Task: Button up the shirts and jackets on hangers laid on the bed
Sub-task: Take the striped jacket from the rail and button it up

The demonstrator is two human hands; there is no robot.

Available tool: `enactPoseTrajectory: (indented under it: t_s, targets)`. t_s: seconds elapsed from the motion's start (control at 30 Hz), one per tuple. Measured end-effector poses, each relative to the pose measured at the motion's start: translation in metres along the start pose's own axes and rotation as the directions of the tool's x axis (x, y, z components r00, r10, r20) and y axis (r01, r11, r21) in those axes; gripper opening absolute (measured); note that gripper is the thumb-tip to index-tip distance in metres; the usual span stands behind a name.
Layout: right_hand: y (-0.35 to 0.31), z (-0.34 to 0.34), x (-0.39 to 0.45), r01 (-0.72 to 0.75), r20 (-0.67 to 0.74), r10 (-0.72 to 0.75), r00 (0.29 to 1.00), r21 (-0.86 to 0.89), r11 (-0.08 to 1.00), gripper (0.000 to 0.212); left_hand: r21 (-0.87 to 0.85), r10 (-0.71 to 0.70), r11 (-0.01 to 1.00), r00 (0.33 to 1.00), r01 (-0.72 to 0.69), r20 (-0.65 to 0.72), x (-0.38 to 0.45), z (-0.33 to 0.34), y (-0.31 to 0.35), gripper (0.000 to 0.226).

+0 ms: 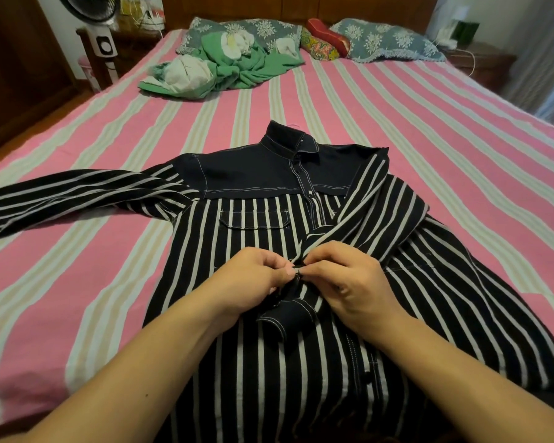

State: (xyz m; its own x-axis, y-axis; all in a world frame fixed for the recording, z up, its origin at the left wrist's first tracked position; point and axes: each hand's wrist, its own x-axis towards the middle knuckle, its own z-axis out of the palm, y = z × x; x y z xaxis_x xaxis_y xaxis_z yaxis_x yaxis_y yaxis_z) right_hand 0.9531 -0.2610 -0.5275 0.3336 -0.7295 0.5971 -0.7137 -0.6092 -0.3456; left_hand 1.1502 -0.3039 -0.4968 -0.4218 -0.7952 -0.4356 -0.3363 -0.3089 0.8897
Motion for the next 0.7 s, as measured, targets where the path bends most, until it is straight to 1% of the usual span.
enactPoseTrajectory:
  t_s: [0.13,0.27,0.33,0.4,0.47,0.53,0.63,0.7]
  targets:
    - [-0.002,0.002,0.001,0.063,-0.008,-0.063,0.998,-0.052,0.997,0.01,-0.009,0.005,1.0,1.0,-0.005,-0.009,0.003,0.003,-0.001,0.022]
    - [-0.005,0.002,0.001,0.047,-0.04,-0.052,0.998,-0.114,0.992,0.017,0.015,0.03,0.999,1.0,-0.03,-0.005,0.0,0.004,0.001,0.013]
    - [-0.005,0.002,0.0,0.041,-0.026,-0.045,0.999,-0.127,0.991,0.015,0.002,0.041,0.999,0.999,-0.041,0.019,-0.002,0.003,0.002,0.009]
    - [-0.006,0.002,0.0,0.017,0.003,-0.017,1.0,-0.103,0.995,0.011,0.017,0.081,0.997,0.996,-0.081,0.024,-0.005,0.005,0.002,0.008]
    - [-0.006,0.002,0.001,-0.019,0.053,0.022,0.998,-0.057,0.998,0.007,0.141,0.165,0.977,0.985,-0.158,-0.043,-0.006,0.008,0.0,0.01]
    - [-0.005,0.0,0.004,-0.084,0.109,0.085,0.99,-0.012,0.996,0.012,0.251,0.252,0.943,0.962,-0.22,-0.104,-0.007,0.012,-0.003,0.013]
    - [-0.006,-0.002,0.008,-0.284,0.187,0.27,0.944,0.052,0.957,0.023,0.319,0.361,0.898,0.923,-0.304,-0.136,-0.007,0.016,-0.01,0.018]
    - [-0.007,-0.001,0.01,-0.357,0.22,0.336,0.916,0.064,0.932,0.026,0.404,0.469,0.837,0.865,-0.371,-0.177,-0.005,0.018,-0.015,0.018]
